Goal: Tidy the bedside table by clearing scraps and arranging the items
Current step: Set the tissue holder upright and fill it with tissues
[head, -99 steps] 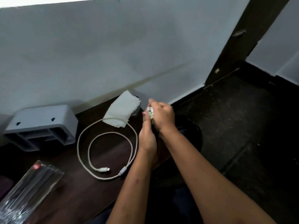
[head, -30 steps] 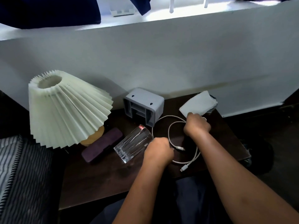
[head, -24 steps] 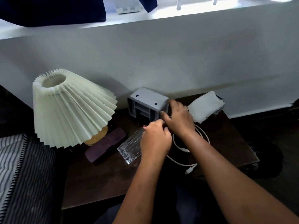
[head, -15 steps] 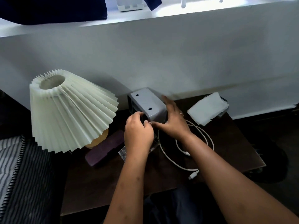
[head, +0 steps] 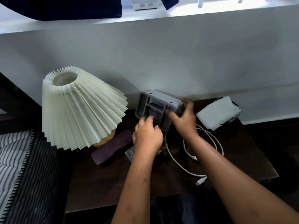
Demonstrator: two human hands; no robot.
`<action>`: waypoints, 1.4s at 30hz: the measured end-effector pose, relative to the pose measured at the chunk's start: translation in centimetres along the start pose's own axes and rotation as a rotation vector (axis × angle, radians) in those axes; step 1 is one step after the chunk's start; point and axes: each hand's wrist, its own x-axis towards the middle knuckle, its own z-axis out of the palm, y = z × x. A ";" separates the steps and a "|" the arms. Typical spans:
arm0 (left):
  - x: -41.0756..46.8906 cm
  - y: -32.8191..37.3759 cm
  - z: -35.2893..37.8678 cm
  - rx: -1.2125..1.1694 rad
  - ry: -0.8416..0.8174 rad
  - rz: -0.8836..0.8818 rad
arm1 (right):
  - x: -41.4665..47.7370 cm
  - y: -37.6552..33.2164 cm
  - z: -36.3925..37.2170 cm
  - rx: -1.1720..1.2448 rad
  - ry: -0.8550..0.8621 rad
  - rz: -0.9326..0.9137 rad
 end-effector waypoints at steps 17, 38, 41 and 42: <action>-0.3 -1.4 0.5 0.252 0.069 0.050 | 2.6 0.3 0.0 0.315 -0.222 0.375; 0.3 -0.4 2.0 0.028 -0.139 0.287 | 4.5 1.4 -3.6 0.243 -0.086 0.469; 0.3 -0.4 2.3 0.053 -0.168 0.271 | 4.3 1.9 -3.6 0.164 -0.116 0.460; 0.3 -0.4 2.4 0.066 -0.172 0.257 | 4.2 2.0 -3.6 0.169 -0.107 0.455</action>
